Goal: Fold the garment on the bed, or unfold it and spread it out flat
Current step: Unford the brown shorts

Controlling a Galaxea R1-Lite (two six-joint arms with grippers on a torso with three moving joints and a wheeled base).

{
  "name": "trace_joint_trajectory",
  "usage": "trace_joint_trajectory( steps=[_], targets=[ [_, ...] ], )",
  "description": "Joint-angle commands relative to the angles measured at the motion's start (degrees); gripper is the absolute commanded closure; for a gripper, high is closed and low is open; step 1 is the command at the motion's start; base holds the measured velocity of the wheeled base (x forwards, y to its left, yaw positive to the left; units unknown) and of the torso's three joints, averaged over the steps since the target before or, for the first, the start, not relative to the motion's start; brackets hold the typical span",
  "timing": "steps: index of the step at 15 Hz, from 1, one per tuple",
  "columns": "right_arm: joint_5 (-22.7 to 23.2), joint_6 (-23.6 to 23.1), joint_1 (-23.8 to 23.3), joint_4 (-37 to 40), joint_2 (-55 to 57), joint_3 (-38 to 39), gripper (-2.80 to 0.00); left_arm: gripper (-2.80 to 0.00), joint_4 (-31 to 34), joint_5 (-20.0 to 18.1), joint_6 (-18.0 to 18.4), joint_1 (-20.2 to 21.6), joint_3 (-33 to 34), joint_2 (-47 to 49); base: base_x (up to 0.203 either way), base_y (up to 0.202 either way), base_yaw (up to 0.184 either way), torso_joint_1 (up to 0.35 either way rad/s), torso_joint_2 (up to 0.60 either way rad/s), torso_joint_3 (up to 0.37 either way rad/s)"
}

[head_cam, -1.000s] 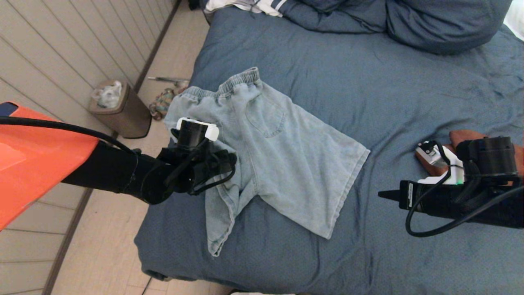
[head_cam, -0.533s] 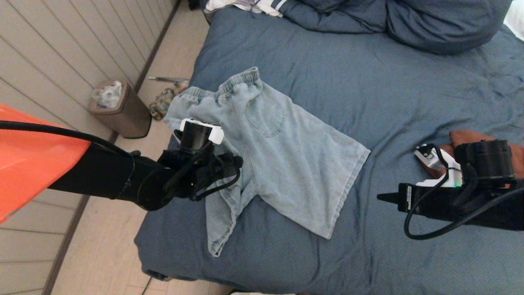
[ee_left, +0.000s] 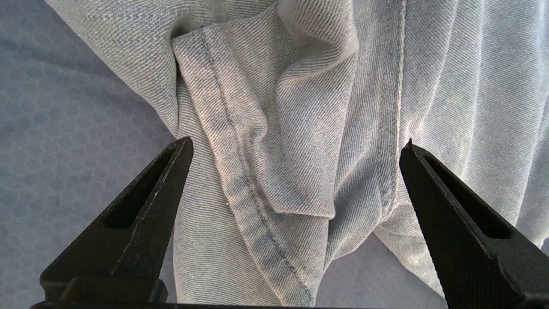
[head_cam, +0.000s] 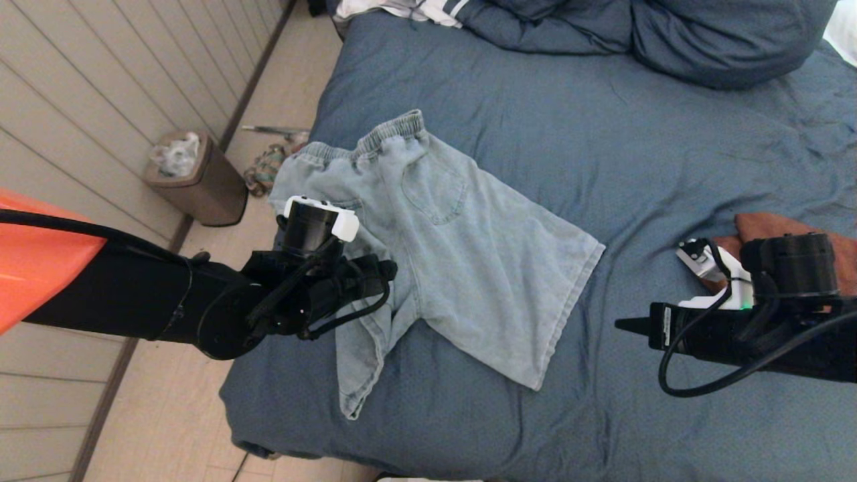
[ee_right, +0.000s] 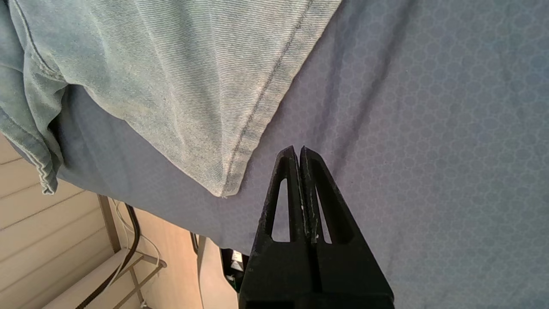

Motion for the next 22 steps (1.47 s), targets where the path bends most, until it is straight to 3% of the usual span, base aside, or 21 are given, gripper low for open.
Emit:
trace_joint_trajectory(
  steps=[1, 6, 17, 18, 22],
  targets=[
    [0.13, 0.07, -0.01, -0.10, 0.30, 0.10, 0.00, -2.80, -0.31, -0.15, -0.37, -0.05, 0.07, 1.08, 0.000, 0.000, 0.000, 0.000, 0.00, 0.000],
    [0.13, 0.07, -0.10, -1.10, 1.20, 0.54, 0.00, -2.80, -0.91, -0.59, -2.20, -0.05, -1.34, 5.09, 0.000, 0.000, 0.000, 0.000, 0.00, 0.000],
    [0.04, 0.07, 0.16, -3.00, 2.43, 1.33, 0.00, -2.80, -0.82, -0.51, -2.21, 0.02, -6.72, 9.32, 0.000, 0.000, 0.000, 0.000, 0.00, 0.000],
    [0.04, 0.07, 0.16, -3.09, 2.34, 1.42, 0.00, 0.00, -0.82, -0.42, -2.27, -0.05, -7.10, 9.49, 0.000, 0.000, 0.000, 0.000, 0.00, 0.000],
    [0.13, 0.07, 0.16, -3.09, 2.43, 1.51, 0.00, 0.00, -0.82, -0.05, -2.33, 0.10, -6.52, 7.79, 0.000, 0.000, 0.000, 0.000, 0.00, 0.000]
  ],
)
